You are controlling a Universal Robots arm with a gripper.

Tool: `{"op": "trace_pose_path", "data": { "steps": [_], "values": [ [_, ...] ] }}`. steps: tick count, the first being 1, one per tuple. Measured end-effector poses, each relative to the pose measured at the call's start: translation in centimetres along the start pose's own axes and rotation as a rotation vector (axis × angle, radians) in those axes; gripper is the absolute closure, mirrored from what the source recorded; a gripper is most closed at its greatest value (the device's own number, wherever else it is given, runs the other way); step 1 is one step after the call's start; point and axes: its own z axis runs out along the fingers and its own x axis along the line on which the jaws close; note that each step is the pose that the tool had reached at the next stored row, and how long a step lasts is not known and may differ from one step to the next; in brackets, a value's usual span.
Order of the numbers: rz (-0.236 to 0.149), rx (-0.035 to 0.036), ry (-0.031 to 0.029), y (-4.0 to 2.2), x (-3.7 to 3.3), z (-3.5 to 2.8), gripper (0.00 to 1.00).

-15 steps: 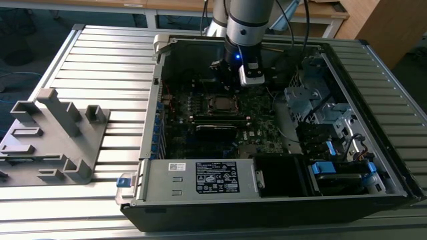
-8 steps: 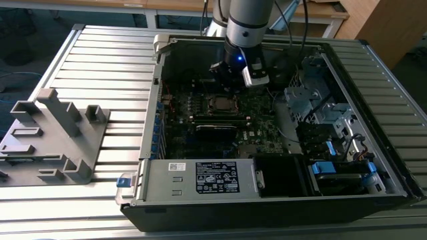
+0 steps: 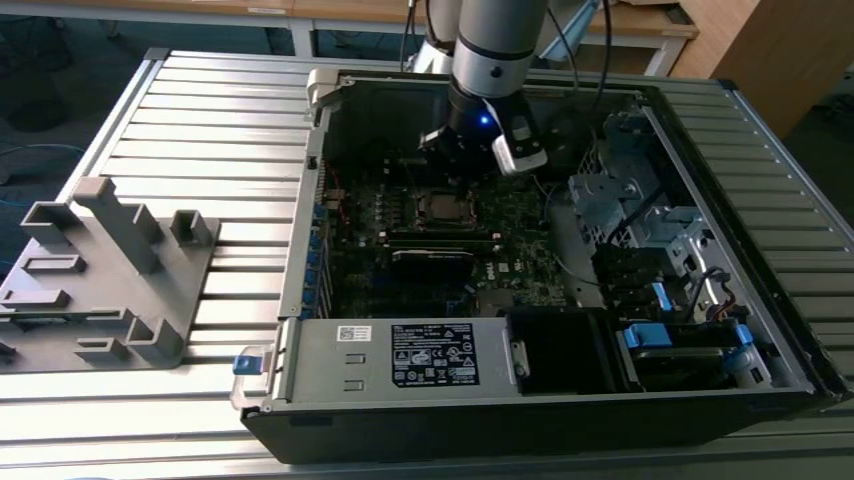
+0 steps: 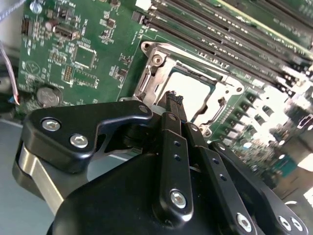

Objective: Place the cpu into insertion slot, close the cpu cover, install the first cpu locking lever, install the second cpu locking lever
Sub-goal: 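Close the cpu cover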

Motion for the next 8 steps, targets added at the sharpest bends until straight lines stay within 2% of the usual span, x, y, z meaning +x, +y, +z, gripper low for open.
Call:
{"op": "trace_pose_path", "data": {
  "steps": [5,8],
  "values": [
    [-0.088,0.0016,0.0017,0.0,0.0,0.25,0.89],
    [-0.098,0.0027,0.002,-0.04,0.43,0.31,0.89]
  ]
}}
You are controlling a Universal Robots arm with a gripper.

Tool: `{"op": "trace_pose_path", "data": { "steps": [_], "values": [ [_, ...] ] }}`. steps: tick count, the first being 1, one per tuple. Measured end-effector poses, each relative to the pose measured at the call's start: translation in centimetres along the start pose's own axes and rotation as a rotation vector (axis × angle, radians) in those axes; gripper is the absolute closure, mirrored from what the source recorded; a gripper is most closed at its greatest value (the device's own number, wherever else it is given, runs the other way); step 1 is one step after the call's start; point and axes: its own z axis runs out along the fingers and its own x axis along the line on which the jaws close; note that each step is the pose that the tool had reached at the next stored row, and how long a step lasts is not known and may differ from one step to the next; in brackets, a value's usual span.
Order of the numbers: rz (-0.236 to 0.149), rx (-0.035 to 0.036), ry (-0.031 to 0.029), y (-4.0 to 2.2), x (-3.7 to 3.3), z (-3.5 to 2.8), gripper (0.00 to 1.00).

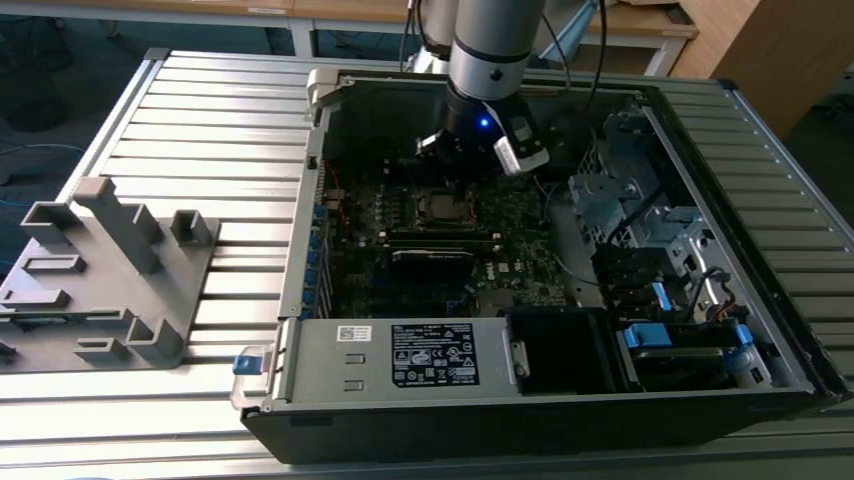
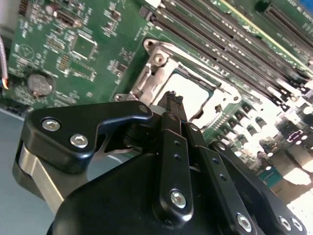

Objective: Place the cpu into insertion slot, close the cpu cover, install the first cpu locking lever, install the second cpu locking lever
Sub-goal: 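Close the cpu cover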

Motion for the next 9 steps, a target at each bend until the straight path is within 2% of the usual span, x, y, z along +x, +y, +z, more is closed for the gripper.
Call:
{"op": "trace_pose_path", "data": {
  "steps": [9],
  "values": [
    [0.006,0.0015,-0.0002,0.06,2.91,0.61,0.89]
  ]
}}
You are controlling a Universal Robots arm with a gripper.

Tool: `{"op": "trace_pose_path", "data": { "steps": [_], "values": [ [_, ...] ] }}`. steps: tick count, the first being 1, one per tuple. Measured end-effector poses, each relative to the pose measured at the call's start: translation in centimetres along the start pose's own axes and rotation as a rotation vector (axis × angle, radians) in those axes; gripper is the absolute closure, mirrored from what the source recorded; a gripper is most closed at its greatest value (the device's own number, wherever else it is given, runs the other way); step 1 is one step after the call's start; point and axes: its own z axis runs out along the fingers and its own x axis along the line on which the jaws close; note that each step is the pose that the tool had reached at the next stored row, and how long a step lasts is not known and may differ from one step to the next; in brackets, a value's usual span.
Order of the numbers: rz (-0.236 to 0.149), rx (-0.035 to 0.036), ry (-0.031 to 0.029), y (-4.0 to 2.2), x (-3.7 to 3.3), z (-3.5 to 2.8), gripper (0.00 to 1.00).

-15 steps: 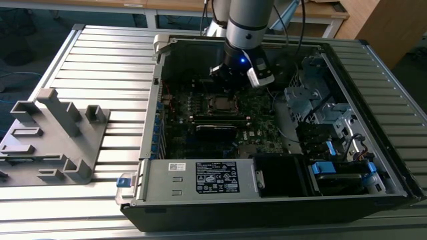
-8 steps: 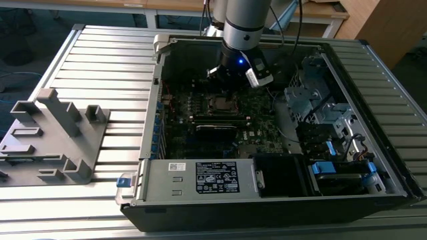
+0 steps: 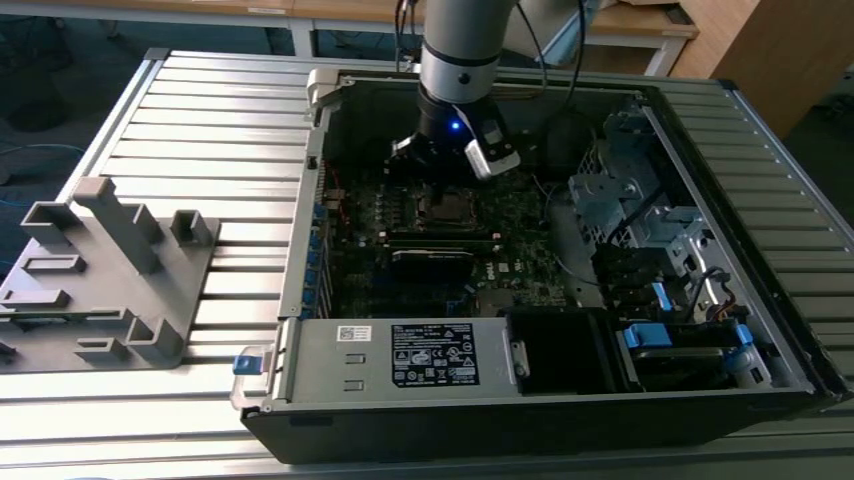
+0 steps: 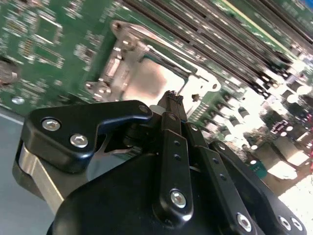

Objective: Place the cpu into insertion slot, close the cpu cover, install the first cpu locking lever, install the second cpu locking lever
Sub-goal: 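Close the cpu cover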

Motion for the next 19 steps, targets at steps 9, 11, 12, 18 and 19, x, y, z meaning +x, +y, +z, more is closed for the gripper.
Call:
{"op": "trace_pose_path", "data": {
  "steps": [9,11,12,18,19],
  "values": [
    [0.015,0.0005,-0.0002,0.01,0.78,0.21,0.89],
    [0.028,0.0003,-0.0005,0.01,0.94,0.36,0.89],
    [0.036,0.0002,-0.0007,0.01,1.0,0.47,0.89],
    [0.063,-0.0002,-0.0012,0.01,1.14,0.81,0.89],
    [0.064,-0.0002,-0.0012,0.01,1.16,0.94,0.89]
  ]
}}
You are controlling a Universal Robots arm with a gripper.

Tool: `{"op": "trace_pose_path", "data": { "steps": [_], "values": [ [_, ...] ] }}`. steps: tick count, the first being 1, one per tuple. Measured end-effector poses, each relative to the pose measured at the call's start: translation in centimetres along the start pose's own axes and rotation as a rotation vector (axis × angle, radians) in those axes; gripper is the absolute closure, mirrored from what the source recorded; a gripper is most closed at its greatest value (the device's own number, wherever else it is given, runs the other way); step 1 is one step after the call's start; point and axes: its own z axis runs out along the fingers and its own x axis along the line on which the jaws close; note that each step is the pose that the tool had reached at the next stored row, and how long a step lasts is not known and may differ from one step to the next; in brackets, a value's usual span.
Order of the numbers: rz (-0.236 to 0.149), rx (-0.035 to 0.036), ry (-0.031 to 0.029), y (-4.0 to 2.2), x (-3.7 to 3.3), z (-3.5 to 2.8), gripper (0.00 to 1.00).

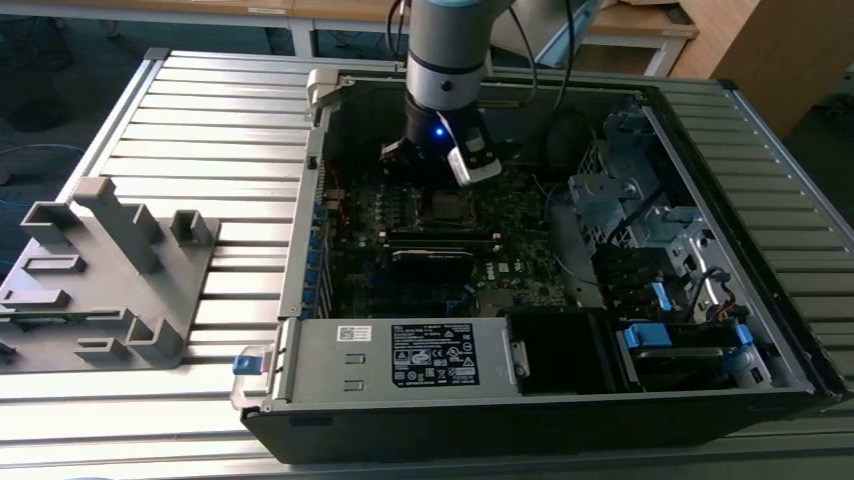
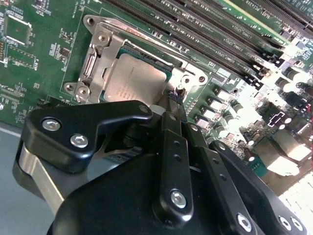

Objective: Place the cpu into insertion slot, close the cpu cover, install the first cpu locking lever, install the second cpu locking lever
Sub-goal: 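Close the cpu cover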

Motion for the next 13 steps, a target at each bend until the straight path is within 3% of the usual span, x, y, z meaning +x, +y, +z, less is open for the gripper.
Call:
{"op": "trace_pose_path", "data": {
  "steps": [13],
  "values": [
    [0.001,0.0014,0.0008,-0.05,0.15,0.65,0.89]
  ]
}}
